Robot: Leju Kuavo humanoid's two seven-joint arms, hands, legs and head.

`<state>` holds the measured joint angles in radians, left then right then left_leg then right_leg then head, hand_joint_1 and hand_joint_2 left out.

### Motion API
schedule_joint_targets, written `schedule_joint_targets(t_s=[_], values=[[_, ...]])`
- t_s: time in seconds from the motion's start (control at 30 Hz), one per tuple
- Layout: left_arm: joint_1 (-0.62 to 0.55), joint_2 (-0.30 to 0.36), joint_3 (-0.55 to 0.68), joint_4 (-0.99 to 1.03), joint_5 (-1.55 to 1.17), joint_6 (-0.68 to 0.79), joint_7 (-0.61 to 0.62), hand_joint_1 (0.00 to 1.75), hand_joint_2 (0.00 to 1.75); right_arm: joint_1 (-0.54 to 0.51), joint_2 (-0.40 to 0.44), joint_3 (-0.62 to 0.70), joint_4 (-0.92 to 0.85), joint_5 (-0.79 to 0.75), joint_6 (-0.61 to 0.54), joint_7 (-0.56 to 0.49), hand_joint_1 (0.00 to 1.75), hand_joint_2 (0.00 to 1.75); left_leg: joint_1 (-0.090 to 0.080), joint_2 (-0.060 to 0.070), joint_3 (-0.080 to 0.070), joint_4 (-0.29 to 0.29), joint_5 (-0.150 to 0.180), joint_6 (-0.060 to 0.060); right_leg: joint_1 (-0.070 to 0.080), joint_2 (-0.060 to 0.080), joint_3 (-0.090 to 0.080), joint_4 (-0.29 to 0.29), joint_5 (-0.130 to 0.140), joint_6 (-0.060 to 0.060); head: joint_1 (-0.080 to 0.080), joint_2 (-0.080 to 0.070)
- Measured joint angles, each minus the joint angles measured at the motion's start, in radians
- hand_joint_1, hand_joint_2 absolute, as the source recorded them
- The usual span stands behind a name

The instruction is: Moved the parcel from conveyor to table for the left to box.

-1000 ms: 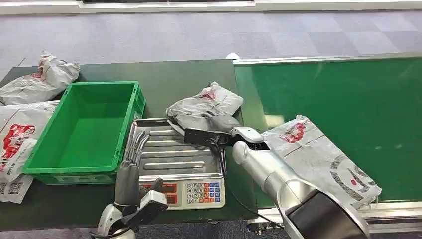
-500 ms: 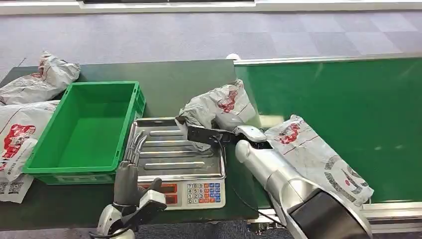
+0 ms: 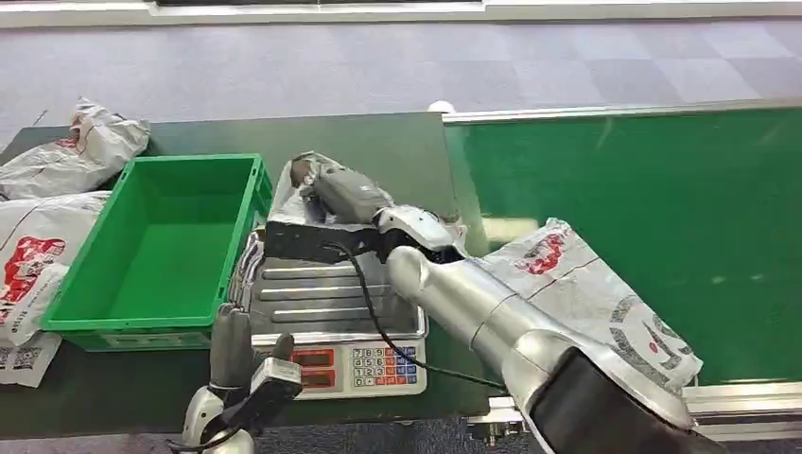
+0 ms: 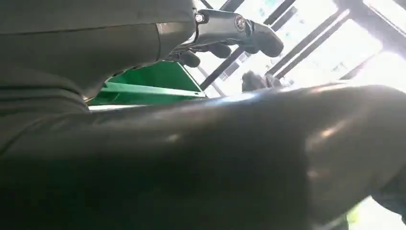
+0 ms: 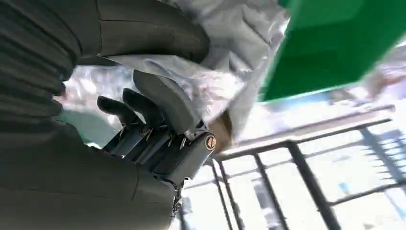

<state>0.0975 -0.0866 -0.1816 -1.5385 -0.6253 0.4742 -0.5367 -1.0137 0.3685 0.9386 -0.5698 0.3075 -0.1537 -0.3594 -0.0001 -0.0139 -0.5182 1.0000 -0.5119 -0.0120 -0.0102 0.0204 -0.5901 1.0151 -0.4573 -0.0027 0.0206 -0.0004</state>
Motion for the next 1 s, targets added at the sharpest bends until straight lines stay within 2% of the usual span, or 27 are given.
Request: schedule_joint_targets(t_s=[0.17,0.33,0.37,0.4,0.43,0.63,0.67,0.87,1.0], values=[[-0.016,0.0,0.013,0.021,0.042,0.013,-0.026,0.0,0.0,-0.026,0.005,0.153,-0.113,-0.028,-0.008,0.003,1.75,1.75,0.0,0.0,0.0,0.0,0.0,0.0,0.0,0.0,0.0,0.0,0.0,0.0,0.0,0.0],[-0.013,-0.005,0.022,0.021,0.042,0.023,-0.026,0.0,0.0,-0.033,0.006,0.242,-0.192,-0.015,0.004,0.015,1.75,1.75,0.0,0.0,0.0,0.0,0.0,0.0,-0.001,0.0,0.001,0.0,0.0,0.0,0.0,0.0],[-0.012,-0.007,0.026,0.018,0.037,0.022,-0.022,0.0,0.0,-0.033,0.006,0.256,-0.198,-0.007,0.012,0.024,0.37,1.75,0.0,0.0,0.0,0.0,0.0,0.0,-0.001,0.0,0.001,0.0,0.0,0.0,0.0,0.0],[-0.012,-0.01,0.029,0.016,0.032,0.02,-0.018,0.0,0.0,-0.033,0.006,0.266,-0.199,-0.002,0.018,0.024,0.37,1.75,0.0,0.0,0.0,0.0,0.0,0.0,-0.001,0.0,0.001,0.0,0.0,0.0,0.0,0.0],[-0.01,-0.012,0.032,0.015,0.029,0.019,-0.015,0.0,0.0,-0.033,0.006,0.276,-0.199,0.0,0.02,0.026,0.0,1.75,0.0,-0.001,0.0,0.0,0.0,0.0,0.0,0.0,0.0,0.0,0.0,0.0,0.0,0.0],[-0.005,-0.018,0.05,0.015,0.007,0.007,0.006,0.0,0.0,-0.035,0.004,0.294,-0.159,-0.018,0.065,0.095,0.0,1.75,0.0,0.0,0.0,0.0,0.0,0.0,0.0,-0.001,0.001,0.0,0.0,0.0,0.0,0.0],[-0.005,-0.019,0.051,0.015,0.006,0.008,0.005,0.0,0.0,-0.034,0.003,0.295,-0.146,-0.019,0.064,0.092,0.0,0.0,0.0,0.0,0.0,0.0,0.0,0.0,0.0,-0.001,0.001,0.0,0.0,0.0,0.0,0.0],[-0.006,-0.019,0.069,0.007,0.081,0.061,-0.026,0.0,0.0,-0.075,-0.003,0.293,-0.069,-0.009,0.024,0.063,0.0,0.0,0.0,0.0,0.0,0.0,0.0,0.0,0.0,-0.001,0.0,0.0,0.001,0.0,0.0,0.0],[0.014,-0.018,0.087,-0.039,0.095,0.089,-0.042,0.0,0.0,-0.154,-0.018,0.232,-0.026,0.13,-0.005,0.072,0.0,0.0,0.0,0.0,0.0,0.0,0.0,0.0,0.0,-0.001,0.0,0.0,0.001,0.0,0.0,0.0]])
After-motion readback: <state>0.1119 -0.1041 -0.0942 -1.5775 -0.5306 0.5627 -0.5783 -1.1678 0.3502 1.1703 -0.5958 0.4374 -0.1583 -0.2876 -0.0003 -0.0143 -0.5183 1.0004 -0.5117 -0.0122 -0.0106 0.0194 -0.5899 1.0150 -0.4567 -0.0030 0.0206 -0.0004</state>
